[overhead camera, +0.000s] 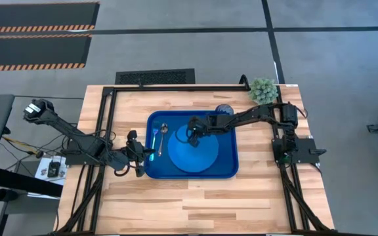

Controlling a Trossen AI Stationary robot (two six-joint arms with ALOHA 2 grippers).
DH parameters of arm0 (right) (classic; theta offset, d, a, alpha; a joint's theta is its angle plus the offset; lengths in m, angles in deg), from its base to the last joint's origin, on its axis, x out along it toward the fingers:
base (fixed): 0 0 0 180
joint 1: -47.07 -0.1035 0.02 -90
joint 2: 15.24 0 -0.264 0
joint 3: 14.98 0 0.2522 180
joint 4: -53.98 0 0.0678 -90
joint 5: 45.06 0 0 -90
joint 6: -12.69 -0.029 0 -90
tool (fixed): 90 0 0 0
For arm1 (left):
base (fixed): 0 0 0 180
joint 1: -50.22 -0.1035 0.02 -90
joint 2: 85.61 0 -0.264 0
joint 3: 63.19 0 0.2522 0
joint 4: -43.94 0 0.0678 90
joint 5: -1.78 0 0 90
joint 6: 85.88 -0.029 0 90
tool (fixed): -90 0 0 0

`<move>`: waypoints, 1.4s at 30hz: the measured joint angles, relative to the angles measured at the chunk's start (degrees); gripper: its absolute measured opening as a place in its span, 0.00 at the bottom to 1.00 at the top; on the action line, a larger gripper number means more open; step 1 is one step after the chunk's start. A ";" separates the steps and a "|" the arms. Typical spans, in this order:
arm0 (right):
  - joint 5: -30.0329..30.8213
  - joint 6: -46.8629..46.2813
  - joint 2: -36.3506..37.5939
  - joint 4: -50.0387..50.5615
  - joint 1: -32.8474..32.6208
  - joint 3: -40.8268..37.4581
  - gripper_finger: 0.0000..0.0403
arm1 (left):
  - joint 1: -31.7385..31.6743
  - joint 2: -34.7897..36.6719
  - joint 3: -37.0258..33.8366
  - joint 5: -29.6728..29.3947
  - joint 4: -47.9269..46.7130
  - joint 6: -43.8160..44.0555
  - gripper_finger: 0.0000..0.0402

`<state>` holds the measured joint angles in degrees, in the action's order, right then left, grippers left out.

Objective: Pick and place plate/cup/fork/spoon on tray
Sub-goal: Put the light blue plate in the middle of the blue tray

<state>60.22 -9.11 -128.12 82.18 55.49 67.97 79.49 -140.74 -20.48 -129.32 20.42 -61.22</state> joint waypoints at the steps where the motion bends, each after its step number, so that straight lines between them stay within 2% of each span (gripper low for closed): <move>1: 0.48 0.01 0.00 -0.07 0.02 0.00 0.02 | 0.01 0.00 0.00 0.00 0.00 0.00 0.00; 10: 3.66 1.05 0.54 -1.00 -0.77 0.00 0.02 | 0.01 0.00 0.00 0.00 0.00 0.00 0.00; 15: 4.40 4.08 4.86 -0.91 -3.60 0.72 0.02 | 0.00 0.00 0.00 -0.01 -0.01 0.00 0.00; 20: 4.26 9.83 10.73 1.05 -9.09 -0.33 0.01 | 0.01 0.00 0.00 0.26 -0.62 0.00 0.00; 26: 3.93 10.38 15.45 -12.01 -15.59 -10.20 0.01 | -1.38 -2.16 0.00 3.17 -0.56 1.32 0.00; 29: 4.25 8.46 16.11 -17.42 -18.63 -13.71 0.01 | -5.57 -5.22 0.00 3.80 1.11 -0.15 0.00; 35: 5.55 10.25 16.32 -20.87 -23.10 -14.29 0.01 | -20.99 -13.56 -0.02 18.78 9.11 -10.02 0.00; 42: 7.44 11.82 17.43 -20.89 -23.87 -14.29 0.01 | -33.98 -22.28 -0.02 25.48 19.46 -17.87 0.00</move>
<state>67.66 2.72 -110.70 61.29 31.62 53.68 45.51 -163.03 -20.50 -103.85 39.88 -79.09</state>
